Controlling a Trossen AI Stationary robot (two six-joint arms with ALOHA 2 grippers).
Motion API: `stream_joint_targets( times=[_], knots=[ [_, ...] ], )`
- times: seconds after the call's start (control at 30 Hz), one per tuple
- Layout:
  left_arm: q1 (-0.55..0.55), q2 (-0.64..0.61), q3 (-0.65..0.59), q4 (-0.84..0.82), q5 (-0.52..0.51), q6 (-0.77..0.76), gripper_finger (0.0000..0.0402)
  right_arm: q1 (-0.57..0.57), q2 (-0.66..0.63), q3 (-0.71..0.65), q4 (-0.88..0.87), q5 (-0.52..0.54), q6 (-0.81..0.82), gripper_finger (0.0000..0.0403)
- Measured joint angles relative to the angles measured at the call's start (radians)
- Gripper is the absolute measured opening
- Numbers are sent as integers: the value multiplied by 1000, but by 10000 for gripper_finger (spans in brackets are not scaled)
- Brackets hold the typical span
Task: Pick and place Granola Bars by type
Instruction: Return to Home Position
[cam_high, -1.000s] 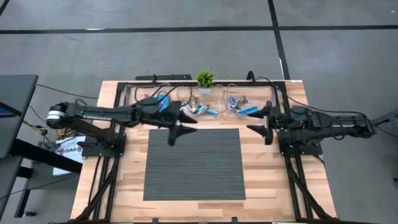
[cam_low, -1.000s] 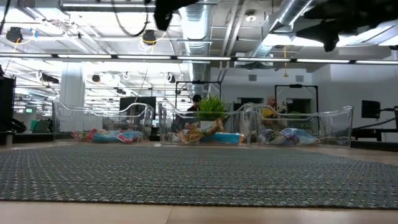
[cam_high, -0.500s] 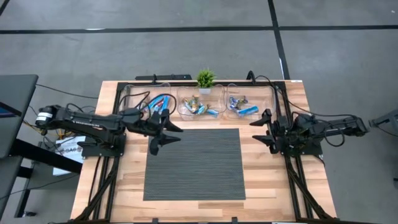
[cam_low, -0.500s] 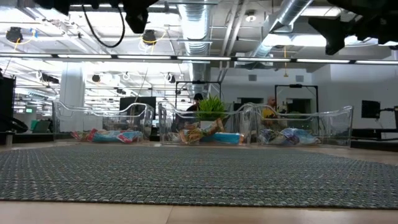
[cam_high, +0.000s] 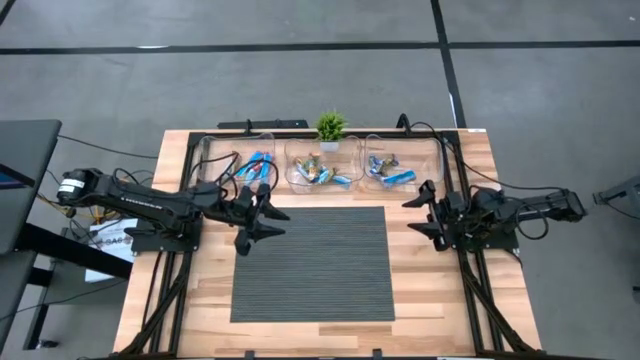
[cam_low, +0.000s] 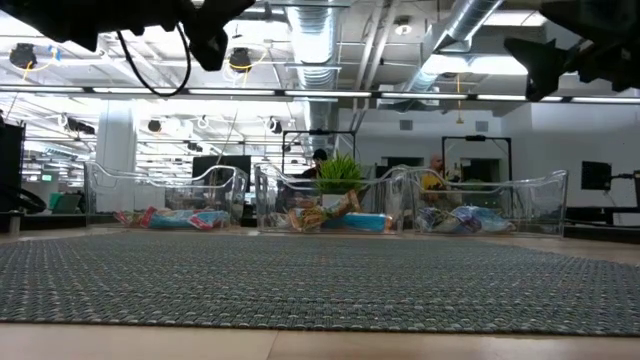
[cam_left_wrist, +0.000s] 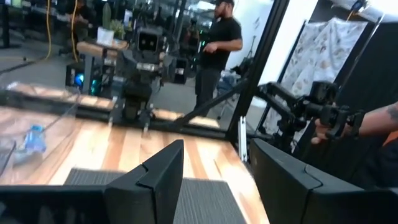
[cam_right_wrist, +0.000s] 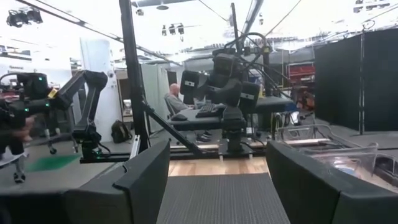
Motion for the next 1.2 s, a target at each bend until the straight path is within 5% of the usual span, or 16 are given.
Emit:
stream_joint_targets(
  times=[0.57,1.0,1.2],
  knots=[
    [0,0,0,-73,8,-2,177,-1,0,0,-49,0,-33,260],
    [0,0,1,-46,9,-22,177,-2,1,0,-318,154,95,260],
    [-2,-28,-73,5,112,-17,177,-2,1,0,-320,157,132,260]
  ],
)
